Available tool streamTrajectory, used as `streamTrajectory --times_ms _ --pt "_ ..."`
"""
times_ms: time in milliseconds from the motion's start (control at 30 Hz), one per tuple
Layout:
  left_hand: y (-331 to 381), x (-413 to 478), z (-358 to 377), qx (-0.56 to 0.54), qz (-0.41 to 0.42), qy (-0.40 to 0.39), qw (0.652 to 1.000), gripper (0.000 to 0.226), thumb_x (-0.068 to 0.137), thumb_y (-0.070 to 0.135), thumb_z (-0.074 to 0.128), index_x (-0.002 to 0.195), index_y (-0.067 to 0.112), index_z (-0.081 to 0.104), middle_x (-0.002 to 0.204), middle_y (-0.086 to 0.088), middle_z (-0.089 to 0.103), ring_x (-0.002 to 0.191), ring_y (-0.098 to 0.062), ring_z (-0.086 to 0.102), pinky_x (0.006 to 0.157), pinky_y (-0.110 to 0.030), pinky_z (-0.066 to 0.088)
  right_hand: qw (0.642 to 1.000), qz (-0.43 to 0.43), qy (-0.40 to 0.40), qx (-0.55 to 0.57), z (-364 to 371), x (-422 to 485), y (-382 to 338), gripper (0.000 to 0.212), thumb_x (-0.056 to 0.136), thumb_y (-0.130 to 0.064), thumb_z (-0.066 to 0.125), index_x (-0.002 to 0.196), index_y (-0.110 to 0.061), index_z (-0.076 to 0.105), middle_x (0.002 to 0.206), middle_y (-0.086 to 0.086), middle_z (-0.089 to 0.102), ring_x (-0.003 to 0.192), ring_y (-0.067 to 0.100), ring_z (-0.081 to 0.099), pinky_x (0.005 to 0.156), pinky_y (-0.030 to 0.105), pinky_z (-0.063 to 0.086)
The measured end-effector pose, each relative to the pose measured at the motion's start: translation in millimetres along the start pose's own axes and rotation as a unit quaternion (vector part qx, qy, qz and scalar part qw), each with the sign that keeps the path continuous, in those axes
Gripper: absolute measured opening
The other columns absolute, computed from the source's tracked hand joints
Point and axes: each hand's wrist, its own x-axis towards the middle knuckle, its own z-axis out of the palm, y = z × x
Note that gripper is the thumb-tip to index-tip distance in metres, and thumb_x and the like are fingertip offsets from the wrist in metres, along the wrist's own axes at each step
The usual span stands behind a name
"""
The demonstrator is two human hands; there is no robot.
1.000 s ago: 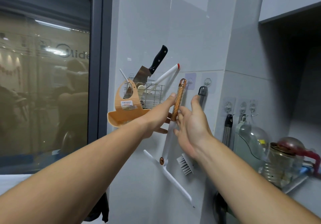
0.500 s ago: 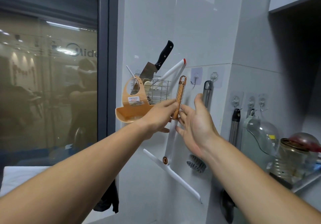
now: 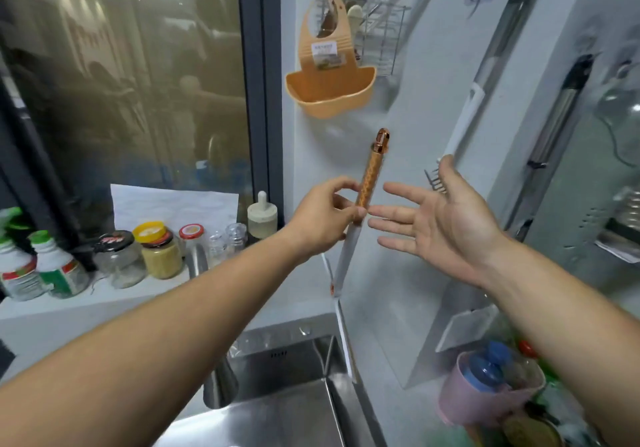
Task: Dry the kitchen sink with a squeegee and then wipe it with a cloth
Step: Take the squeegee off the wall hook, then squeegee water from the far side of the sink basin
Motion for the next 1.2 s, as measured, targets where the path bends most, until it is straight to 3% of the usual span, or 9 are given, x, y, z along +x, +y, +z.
streamTrajectory --times_ms 200,300,400,533,667,767,900,1067,1200 --pt "-66.6 -57.8 24.1 0.018 0.024 -0.050 0.998 0.032 0.090 0.001 0.067 0.118 0.015 0.066 0.094 -0.019 0.072 0.091 -0.027 0.069 0.094 -0.047 0.052 0.986 0.155 -0.014 -0.057 -20.5 -17.3 34.3 0.086 0.089 -0.076 0.033 0.123 -0.001 0.060 0.114 0.029 0.069 0.091 0.041 0.072 0.068 0.047 0.060" --pt "-96.2 -84.9 42.1 0.022 0.015 -0.101 0.995 0.031 0.092 -0.005 0.061 0.121 0.005 0.065 0.108 -0.023 0.070 0.105 -0.036 0.065 0.101 -0.050 0.047 0.957 0.271 -0.036 -0.092 -28.4 -23.6 48.8 0.085 0.088 -0.075 0.035 0.115 0.001 0.061 0.107 0.030 0.068 0.075 0.036 0.071 0.062 0.041 0.060" --pt "-118.6 -103.9 57.8 0.042 0.012 -0.149 0.988 0.030 0.094 -0.005 0.057 0.120 0.006 0.066 0.107 -0.015 0.070 0.104 -0.027 0.064 0.103 -0.042 0.047 0.921 0.336 -0.062 -0.187 -31.4 -26.9 68.9 0.075 0.088 -0.070 0.042 0.109 -0.001 0.061 0.103 0.028 0.069 0.069 0.032 0.070 0.062 0.038 0.060" --pt "-140.9 -119.5 75.9 0.130 0.042 -0.188 0.972 0.034 0.094 0.001 0.057 0.124 0.014 0.068 0.095 -0.002 0.063 0.091 -0.019 0.057 0.087 -0.029 0.045 0.870 0.323 -0.067 -0.367 -26.5 -31.3 100.8 0.059 0.085 -0.057 0.063 0.104 -0.001 0.061 0.094 0.022 0.072 0.065 0.028 0.072 0.061 0.038 0.062" --pt "-161.2 -124.7 87.0 0.127 0.027 -0.204 0.970 0.028 0.095 -0.001 0.055 0.115 0.012 0.069 0.099 -0.007 0.061 0.094 -0.019 0.054 0.089 -0.029 0.042 0.817 0.272 -0.104 -0.498 -23.3 -32.4 134.0 0.053 0.085 -0.046 0.073 0.104 0.001 0.060 0.092 0.021 0.076 0.063 0.025 0.072 0.063 0.037 0.062" --pt "-177.3 -129.1 92.6 0.074 -0.037 -0.181 0.980 0.031 0.096 0.001 0.058 0.122 0.013 0.069 0.111 -0.006 0.068 0.106 -0.017 0.061 0.098 -0.023 0.043 0.827 0.232 -0.090 -0.504 -30.0 -28.1 160.0 0.036 0.087 -0.036 0.073 0.103 -0.010 0.054 0.080 0.011 0.074 0.046 0.012 0.057 0.045 0.026 0.050" --pt "-204.1 -138.6 90.6 -0.010 -0.142 -0.030 0.989 0.047 0.091 0.025 0.072 0.136 0.019 0.059 0.128 0.004 0.063 0.120 -0.009 0.057 0.098 -0.017 0.041 0.849 0.208 -0.079 -0.480 -46.9 -22.3 189.3 0.031 0.092 -0.035 0.067 0.117 -0.021 0.054 0.080 0.003 0.070 0.048 0.010 0.050 0.046 0.025 0.040" --pt "-233.7 -152.1 82.6 -0.010 -0.214 0.068 0.974 0.052 0.096 0.048 0.057 0.141 0.023 0.050 0.140 0.001 0.053 0.132 -0.015 0.048 0.112 -0.039 0.038 0.864 0.197 -0.074 -0.457 -52.3 -16.3 219.3 0.022 0.100 -0.028 0.055 0.113 -0.014 0.064 0.066 -0.004 0.059 0.052 0.011 0.049 0.046 0.025 0.043" --pt "-251.9 -163.6 72.8 0.048 -0.255 0.083 0.962 0.058 0.096 0.055 0.049 0.144 0.023 0.045 0.148 -0.005 0.047 0.137 -0.023 0.045 0.114 -0.043 0.036 0.886 0.186 -0.030 -0.423 -45.6 -10.7 242.3 0.020 0.102 -0.020 0.050 0.102 -0.010 0.067 0.071 0.003 0.058 0.055 0.012 0.049 0.046 0.023 0.043"
